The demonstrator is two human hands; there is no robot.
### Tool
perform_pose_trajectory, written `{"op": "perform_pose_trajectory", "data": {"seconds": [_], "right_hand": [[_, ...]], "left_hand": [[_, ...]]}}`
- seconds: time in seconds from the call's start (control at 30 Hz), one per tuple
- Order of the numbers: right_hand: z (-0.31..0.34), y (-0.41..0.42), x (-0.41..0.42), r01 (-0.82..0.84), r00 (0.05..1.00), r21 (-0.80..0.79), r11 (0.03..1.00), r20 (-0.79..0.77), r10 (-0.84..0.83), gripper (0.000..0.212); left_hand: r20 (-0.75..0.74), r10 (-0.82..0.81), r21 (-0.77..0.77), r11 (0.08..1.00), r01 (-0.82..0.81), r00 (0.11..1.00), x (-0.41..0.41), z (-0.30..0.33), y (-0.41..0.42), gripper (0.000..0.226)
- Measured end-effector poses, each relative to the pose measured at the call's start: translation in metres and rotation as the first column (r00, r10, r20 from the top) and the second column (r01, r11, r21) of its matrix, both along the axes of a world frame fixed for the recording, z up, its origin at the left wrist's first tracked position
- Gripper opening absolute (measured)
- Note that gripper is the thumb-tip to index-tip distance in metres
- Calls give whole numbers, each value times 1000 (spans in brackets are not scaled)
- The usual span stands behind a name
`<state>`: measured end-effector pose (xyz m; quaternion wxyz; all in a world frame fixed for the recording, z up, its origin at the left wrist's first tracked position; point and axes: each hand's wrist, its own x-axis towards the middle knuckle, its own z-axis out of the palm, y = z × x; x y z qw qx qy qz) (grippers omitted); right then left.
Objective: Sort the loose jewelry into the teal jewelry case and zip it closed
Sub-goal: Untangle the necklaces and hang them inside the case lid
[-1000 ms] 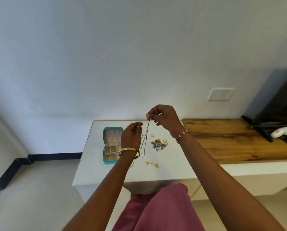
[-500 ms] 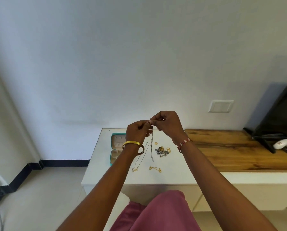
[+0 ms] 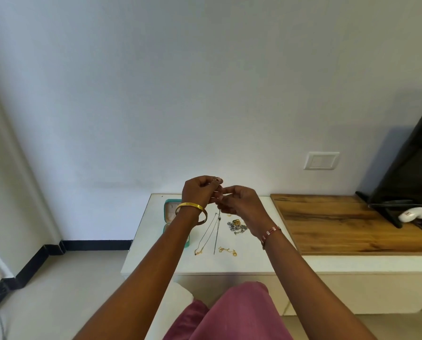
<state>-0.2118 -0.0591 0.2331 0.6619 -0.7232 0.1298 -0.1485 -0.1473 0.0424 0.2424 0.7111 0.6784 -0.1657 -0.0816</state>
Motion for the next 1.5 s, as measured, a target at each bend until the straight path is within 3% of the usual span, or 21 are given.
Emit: {"op": "perform_pose_trajectory", "data": {"seconds": [0.13, 0.27, 0.4, 0.57, 0.73, 0.93, 1.1, 1.23, 1.37, 1.5], "right_hand": [[-7, 5, -1, 21, 1000, 8, 1000, 3, -21, 10], [-9, 1, -2, 8, 1000, 7, 1000, 14, -8, 7], [-6, -3, -3, -16, 1000, -72, 997, 12, 16, 5], [-7, -5, -4, -66, 998, -126, 990, 11, 68, 16], [-9, -1, -4, -115, 993, -74, 991, -1, 116, 29], [-12, -4, -3, -49, 999, -82, 995, 8, 50, 37], [-18, -7, -4, -129, 991, -15, 992, -22, 128, 38], [-24, -13, -5, -208, 978, 23, 978, -21, 209, 26], [-28, -18, -5, -271, 961, -43, 962, -63, 268, 17], [-35, -18, -2, -230, 971, -111, 967, -95, 220, 14]], "left_hand": [[-18, -17, 9, 1000, 17, 1000, 0, 0, 1, 17], [-164, -32, -90, 996, 17, 986, 1, 0, 3, 13], [-212, -22, -126, 992, -5, 977, 2, 1, 5, 12], [-275, 3, -109, 993, -34, 962, 3, -4, 5, 16], [-403, -59, -167, 986, -11, 913, 2, -4, 4, 24], [-405, -16, -153, 987, -51, 914, 5, -9, 7, 23], [-427, 31, -190, 974, -123, 904, 10, -12, 9, 22], [-449, 35, -233, 960, -155, 893, 12, -15, 12, 24], [-433, 42, -236, 959, -158, 900, 14, -21, 15, 24], [-423, 74, -228, 956, -185, 903, 16, -28, 17, 21]]}}
